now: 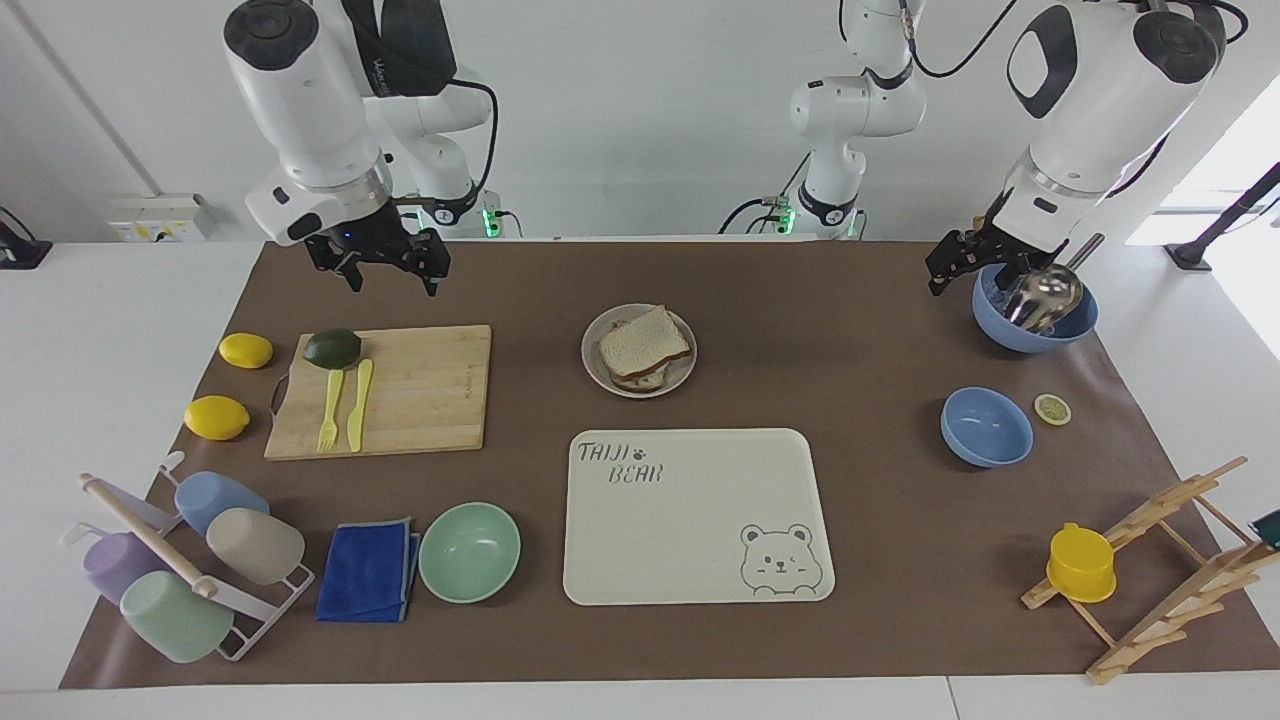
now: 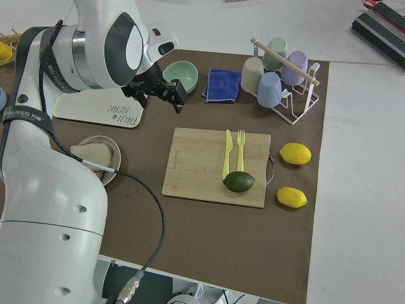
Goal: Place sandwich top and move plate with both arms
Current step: 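Open the right gripper and withdraw it while the left gripper reaches forward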
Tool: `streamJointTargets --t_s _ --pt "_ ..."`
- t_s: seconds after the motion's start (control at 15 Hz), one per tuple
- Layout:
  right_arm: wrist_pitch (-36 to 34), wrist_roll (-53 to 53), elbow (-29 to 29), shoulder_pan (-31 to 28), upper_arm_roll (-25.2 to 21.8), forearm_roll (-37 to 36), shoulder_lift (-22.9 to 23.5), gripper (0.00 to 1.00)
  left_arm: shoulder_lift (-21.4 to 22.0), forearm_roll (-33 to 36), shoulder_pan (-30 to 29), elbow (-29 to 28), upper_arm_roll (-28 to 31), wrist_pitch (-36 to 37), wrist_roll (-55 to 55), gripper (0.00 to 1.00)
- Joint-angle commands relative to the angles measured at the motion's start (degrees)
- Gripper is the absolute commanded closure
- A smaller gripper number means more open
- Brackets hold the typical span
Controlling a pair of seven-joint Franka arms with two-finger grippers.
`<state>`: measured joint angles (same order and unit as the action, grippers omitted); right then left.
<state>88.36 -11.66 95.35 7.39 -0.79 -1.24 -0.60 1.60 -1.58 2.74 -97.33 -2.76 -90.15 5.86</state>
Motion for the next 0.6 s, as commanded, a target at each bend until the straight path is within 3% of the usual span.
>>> streamJointTargets --t_s 0.0,0.13,0.33,0.53 --pt "2.77 1.37 3.96 -0.89 0.35 1.24 -2.12 0.0 2.44 0.88 3.04 -3.2 0.13 0.42 0.11 0.0" --pt "3.75 2.51 3.53 -0.71 0.26 0.37 -2.04 0.0 3.84 0.53 5.6 -6.45 0.04 -2.47 1.6 0.0" --pt "2.26 7.87 2.73 -1.15 -4.12 0.89 -2.13 0.0 6.65 0.17 9.81 -13.21 0.04 -7.22 6.16 0.0" --pt "1.29 9.63 -3.32 -1.41 -4.4 0.28 0.68 0.0 9.73 -0.26 14.38 -22.7 -0.05 -15.38 11.96 0.0"
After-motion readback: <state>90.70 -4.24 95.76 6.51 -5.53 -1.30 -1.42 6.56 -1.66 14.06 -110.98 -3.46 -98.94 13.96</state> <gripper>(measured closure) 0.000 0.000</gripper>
